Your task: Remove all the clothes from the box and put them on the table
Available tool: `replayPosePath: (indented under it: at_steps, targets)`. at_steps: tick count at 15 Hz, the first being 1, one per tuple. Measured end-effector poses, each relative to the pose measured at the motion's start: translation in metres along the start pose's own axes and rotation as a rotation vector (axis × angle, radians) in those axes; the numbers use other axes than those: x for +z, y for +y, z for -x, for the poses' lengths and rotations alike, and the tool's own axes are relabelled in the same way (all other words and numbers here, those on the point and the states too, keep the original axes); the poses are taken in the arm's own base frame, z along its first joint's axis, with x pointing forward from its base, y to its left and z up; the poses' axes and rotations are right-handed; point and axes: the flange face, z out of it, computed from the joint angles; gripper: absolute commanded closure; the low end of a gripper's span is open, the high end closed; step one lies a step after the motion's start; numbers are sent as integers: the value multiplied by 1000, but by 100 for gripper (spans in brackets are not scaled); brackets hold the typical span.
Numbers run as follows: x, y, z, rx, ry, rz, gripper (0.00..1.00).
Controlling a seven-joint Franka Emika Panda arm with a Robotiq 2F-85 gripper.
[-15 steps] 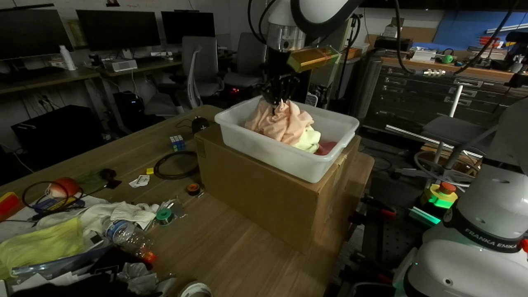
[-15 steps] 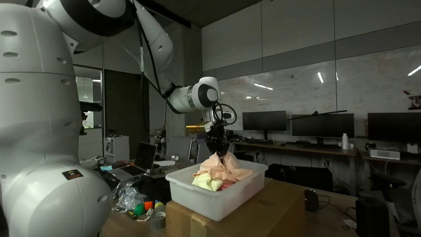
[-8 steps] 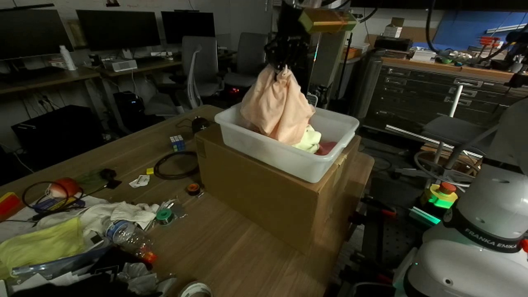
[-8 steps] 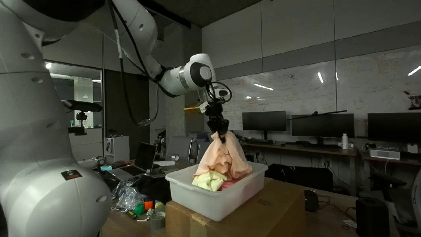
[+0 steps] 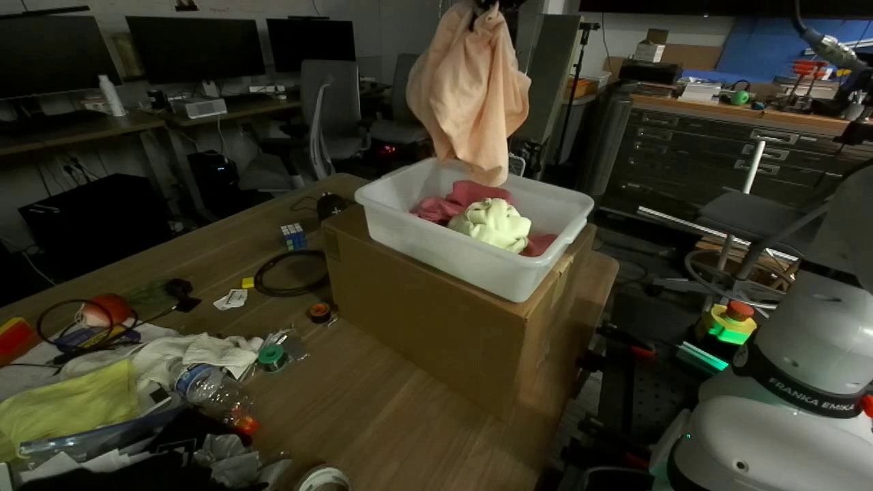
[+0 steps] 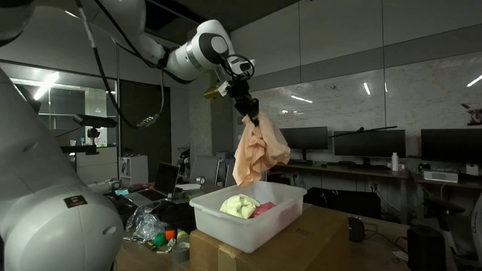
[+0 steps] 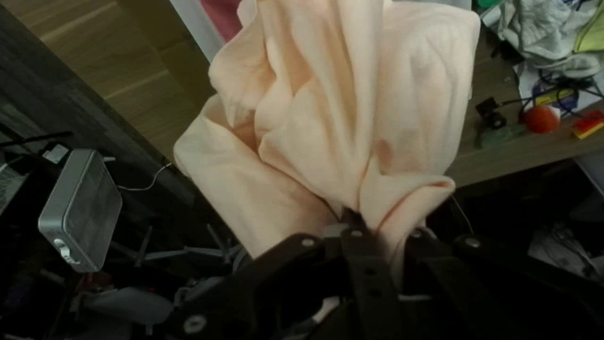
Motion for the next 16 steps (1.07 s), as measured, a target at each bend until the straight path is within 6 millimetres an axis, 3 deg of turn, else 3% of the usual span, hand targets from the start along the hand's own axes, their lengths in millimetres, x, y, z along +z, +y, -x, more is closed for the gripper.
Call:
replayPosePath:
  at_steps: [3,5,12,16]
  targets:
    - [-30,-9,-1,-17,57,-16,92]
    - [-35,-32,6,-92,62,-25,92]
    - [-21,-168,69,-478,-35,-89,92]
    - [-6,-227,111,-689,-126,-128,92]
